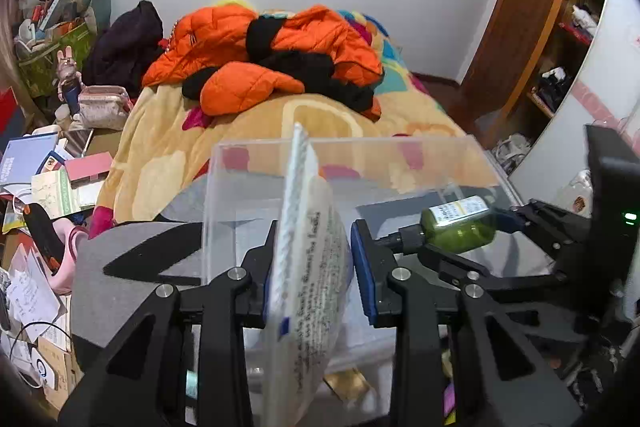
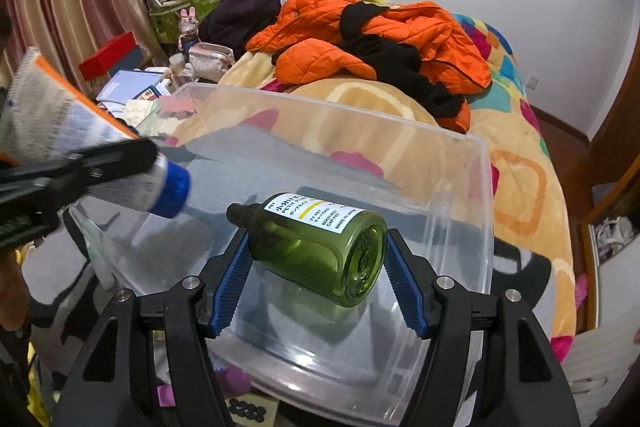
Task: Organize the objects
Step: 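Lower the green bottle into the clear box and open the right gripper while the left carries the tube, then lower the sunscreen tube into the clear box and open the left gripper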
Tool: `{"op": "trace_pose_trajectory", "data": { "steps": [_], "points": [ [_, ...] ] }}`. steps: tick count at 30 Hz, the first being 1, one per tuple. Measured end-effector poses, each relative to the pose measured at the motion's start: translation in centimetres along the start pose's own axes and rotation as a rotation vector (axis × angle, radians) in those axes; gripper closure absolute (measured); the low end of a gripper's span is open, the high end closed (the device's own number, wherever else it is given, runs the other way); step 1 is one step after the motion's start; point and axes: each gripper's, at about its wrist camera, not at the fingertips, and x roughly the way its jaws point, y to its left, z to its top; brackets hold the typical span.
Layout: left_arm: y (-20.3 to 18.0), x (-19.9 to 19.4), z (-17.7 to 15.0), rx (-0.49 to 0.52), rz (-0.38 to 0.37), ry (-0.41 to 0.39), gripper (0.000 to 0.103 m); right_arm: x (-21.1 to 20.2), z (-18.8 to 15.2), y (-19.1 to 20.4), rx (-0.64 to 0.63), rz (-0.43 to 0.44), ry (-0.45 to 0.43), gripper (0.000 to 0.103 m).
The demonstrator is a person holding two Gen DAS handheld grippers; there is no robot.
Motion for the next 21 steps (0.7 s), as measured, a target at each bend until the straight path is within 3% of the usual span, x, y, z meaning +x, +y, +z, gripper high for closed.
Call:
{"op": "trace_pose_trajectory", "data": {
  "steps": [5, 13, 18, 21],
  "points": [
    [-0.3, 2.0, -0.1, 0.008, 0.036, 0.03, 0.071, 0.8, 0.5, 0.9, -0.045, -0.022, 0.024, 0.041],
    [-0.4, 3.7, -0.2, 0.024, 0.06, 0.06, 0.07, 1.2, 0.5, 0.7, -0.032, 0.015, 0.044, 0.04],
    [-0.6, 3.2, -0.1, 0.044, 0.054, 0.053, 0.069, 0.5, 0.3, 1.4, -0.065, -0.039, 0.022, 0.036],
    [-1.0, 2.4, -0.2, 0.072, 0.071, 0.032, 0.054, -0.4, 0.2, 1.5, -0.07, -0.043, -0.001, 0.03]
  ]
}}
